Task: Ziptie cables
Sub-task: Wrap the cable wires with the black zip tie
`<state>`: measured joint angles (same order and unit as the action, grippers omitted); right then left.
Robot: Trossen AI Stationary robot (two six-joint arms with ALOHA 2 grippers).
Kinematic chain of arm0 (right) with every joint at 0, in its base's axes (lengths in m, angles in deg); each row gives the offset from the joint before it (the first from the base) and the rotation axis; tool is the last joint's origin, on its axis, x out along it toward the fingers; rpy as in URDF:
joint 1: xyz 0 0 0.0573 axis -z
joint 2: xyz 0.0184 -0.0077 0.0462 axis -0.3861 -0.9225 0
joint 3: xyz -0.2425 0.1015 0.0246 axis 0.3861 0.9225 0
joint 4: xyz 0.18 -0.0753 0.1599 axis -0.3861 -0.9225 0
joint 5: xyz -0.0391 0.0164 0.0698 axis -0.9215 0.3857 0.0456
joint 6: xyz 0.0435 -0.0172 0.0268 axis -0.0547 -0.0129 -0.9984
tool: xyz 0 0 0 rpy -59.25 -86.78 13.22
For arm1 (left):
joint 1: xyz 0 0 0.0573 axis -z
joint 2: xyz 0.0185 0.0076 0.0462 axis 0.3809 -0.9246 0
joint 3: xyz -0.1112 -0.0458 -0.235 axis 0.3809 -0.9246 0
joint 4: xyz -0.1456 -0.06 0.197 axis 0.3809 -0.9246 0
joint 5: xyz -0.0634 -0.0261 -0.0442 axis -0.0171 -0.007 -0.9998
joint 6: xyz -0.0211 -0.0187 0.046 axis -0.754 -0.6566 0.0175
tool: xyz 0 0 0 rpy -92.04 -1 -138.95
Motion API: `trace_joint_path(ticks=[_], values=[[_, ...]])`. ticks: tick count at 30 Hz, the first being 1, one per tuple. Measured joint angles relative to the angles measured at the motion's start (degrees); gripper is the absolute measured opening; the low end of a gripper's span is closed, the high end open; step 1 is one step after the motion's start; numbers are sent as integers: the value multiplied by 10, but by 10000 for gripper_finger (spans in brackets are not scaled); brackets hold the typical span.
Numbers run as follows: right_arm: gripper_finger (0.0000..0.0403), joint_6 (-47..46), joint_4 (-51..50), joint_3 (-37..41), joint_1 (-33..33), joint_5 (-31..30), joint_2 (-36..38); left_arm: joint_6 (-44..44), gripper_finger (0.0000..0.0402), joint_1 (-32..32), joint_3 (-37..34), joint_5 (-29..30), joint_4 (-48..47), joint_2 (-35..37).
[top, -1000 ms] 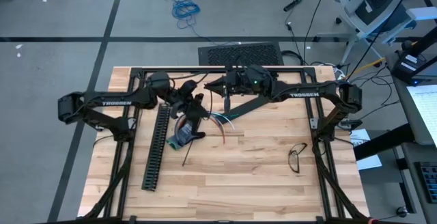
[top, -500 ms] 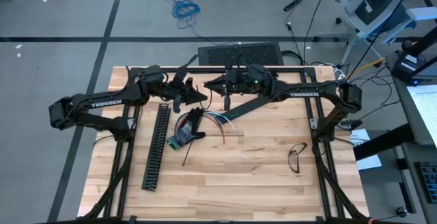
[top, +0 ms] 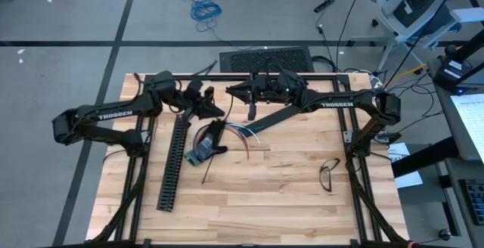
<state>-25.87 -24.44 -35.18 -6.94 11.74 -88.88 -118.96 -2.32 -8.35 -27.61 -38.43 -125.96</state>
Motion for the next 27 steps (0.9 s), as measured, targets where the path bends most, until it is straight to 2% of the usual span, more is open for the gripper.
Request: trace_joint_path(ticks=[2,6,8,13,15,18,24,27], values=[[0,-6,1,0,0,0,0,12,0,-11,0,31,-3,12],[0,-7,9,0,0,0,0,29,0,-31,0,130,-3,36],[0,-14,11,0,0,-2,0,32,0,-35,0,152,-1,42],[0,-14,18,0,0,-4,0,25,0,-24,0,153,-2,42],[0,-14,20,0,0,-23,0,24,0,-14,0,153,2,40],[0,-13,31,0,0,-48,-2,-5,0,-3,0,153,11,39],[0,-32,53,-16,1,-47,-27,-54,0,11,0,163,13,36],[0,-22,30,-48,1,-46,-45,-107,0,12,0,141,15,23]])
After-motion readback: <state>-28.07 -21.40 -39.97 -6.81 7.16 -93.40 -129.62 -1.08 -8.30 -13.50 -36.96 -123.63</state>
